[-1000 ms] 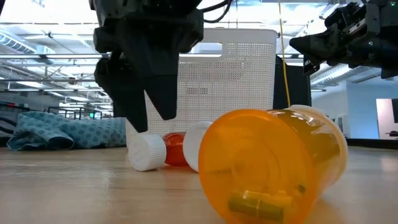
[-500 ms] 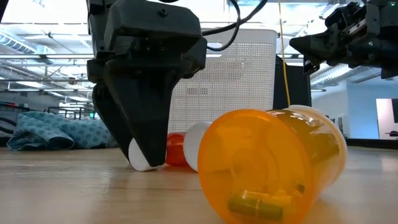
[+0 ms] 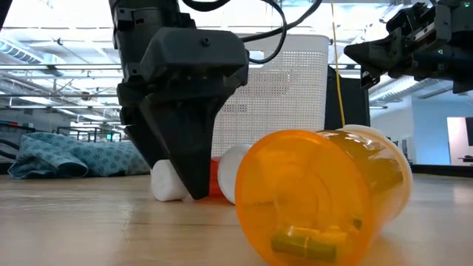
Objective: Pick & place medical supplies in basket/bin
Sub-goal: Put the red pill bottle into the white container
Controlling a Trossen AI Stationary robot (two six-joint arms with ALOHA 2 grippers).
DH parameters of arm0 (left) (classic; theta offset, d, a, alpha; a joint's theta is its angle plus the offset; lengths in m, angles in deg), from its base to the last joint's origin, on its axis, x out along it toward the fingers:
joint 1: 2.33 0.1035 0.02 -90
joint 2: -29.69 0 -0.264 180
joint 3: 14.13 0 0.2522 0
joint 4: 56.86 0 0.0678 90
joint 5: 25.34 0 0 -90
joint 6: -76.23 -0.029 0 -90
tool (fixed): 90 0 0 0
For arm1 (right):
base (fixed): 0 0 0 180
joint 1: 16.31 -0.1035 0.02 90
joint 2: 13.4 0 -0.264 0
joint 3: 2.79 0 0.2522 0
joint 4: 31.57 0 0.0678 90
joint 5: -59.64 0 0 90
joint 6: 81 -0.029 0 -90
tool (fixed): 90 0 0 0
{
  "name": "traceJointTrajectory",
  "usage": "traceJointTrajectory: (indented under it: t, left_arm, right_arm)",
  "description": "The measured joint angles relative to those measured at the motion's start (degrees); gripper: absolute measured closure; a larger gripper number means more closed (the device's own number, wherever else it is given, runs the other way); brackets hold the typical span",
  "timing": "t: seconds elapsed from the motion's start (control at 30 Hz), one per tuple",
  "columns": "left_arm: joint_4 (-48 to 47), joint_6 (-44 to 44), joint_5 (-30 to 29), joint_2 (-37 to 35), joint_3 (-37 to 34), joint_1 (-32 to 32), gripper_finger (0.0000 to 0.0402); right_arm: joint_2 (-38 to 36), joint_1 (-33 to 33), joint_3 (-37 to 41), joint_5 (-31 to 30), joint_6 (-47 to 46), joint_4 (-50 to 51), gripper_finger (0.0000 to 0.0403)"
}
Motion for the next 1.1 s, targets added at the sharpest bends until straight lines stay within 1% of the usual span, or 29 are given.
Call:
traceJointTrajectory:
  t: [0.07, 0.13, 0.33, 0.37, 0.5, 0.63, 0.73, 0.83, 0.9, 1.0, 1.1]
  left_arm:
    - [-0.2, -0.7, 0.5, 0.0, 0.0, 0.0, 0.0089]
    - [-0.7, -1.6, 1.3, 0.0, 0.0, 0.1, 0.0125]
    - [-4.7, -1.9, 2.8, -0.4, 0.0, 0.2, 0.0269]
    - [-5.6, -1.9, 3.0, -0.4, 0.0, 0.2, 0.0279]
    - [-9.1, -2.1, 2.5, -1.4, -0.1, 0.1, 0.0279]
    - [-12.1, -3.0, -1.4, -4.5, -0.2, -0.2, 0.0279]
    - [-12.4, -5.3, -7.8, -8.1, -0.2, -1.1, 0.0279]
    - [-12.9, -9.4, -16.2, -13.8, -0.2, -3.2, 0.0279]
    - [-12.9, -12.0, -22.1, -18.5, -0.5, -5.4, 0.0279]
    - [-12.6, -17.6, -30.0, -26.4, -2.5, -8.9, 0.0279]
    - [-11.4, -24.8, -34.2, -35.1, -5.5, -12.3, 0.0279]
  right_arm:
    - [0.0, 0.0, 0.0, 0.0, 0.0, 0.0, 0.0399]
    - [0.0, 0.0, 0.0, 0.0, 0.0, 0.0, 0.0399]
    - [0.0, 0.0, 0.0, 0.0, 0.0, 0.0, 0.0399]
    - [0.0, 0.0, 0.0, 0.0, 0.0, 0.0, 0.0399]
    - [0.0, 0.0, 0.0, 0.0, -0.1, 0.1, 0.0399]
    - [0.2, 0.0, 0.0, 0.1, -0.4, 0.4, 0.0399]
    - [0.8, 0.0, 0.0, 0.3, -0.4, 0.4, 0.0399]
    - [1.2, 0.0, 0.0, 1.5, -0.4, 0.4, 0.0399]
    - [1.2, 0.0, 0.0, 2.8, -0.4, 0.5, 0.0399]
    - [1.2, 0.0, 0.0, 3.0, -0.4, 0.3, 0.0399]
    - [1.2, 0.0, 0.0, 3.0, -0.7, -0.3, 0.0399]
